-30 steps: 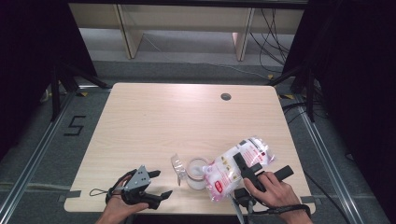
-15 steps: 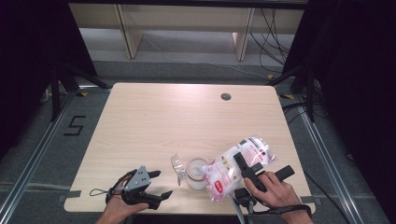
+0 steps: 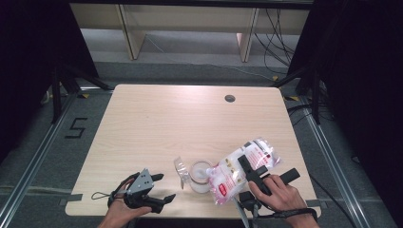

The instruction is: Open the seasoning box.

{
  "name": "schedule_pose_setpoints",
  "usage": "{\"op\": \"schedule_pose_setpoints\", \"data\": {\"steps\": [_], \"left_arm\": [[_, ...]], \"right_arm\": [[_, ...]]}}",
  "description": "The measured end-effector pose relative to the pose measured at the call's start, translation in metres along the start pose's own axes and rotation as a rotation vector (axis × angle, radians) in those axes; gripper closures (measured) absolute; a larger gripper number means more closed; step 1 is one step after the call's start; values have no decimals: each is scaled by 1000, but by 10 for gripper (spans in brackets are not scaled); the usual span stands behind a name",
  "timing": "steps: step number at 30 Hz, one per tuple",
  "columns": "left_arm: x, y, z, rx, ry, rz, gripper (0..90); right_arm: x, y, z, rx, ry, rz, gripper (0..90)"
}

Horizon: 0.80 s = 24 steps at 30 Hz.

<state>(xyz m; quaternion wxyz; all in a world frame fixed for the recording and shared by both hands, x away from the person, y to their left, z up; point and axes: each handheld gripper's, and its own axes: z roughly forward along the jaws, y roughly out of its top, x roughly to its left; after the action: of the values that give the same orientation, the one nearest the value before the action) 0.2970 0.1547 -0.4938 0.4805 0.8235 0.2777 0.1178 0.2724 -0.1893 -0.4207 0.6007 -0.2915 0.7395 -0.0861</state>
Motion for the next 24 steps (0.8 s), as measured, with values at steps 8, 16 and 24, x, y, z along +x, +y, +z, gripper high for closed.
{"op": "schedule_pose_setpoints", "data": {"steps": [8, 16, 24], "left_arm": [[-1, 0, -2, -3, -2, 2, 189], [-1, 0, 0, 0, -5, 0, 189], [-3, 0, 1, -9, -6, -3, 189]], "right_arm": [[-1, 1, -1, 3, -7, -14, 600], [-1, 1, -2, 4, -9, -14, 602], [-3, 1, -3, 9, -21, -28, 603]]}}
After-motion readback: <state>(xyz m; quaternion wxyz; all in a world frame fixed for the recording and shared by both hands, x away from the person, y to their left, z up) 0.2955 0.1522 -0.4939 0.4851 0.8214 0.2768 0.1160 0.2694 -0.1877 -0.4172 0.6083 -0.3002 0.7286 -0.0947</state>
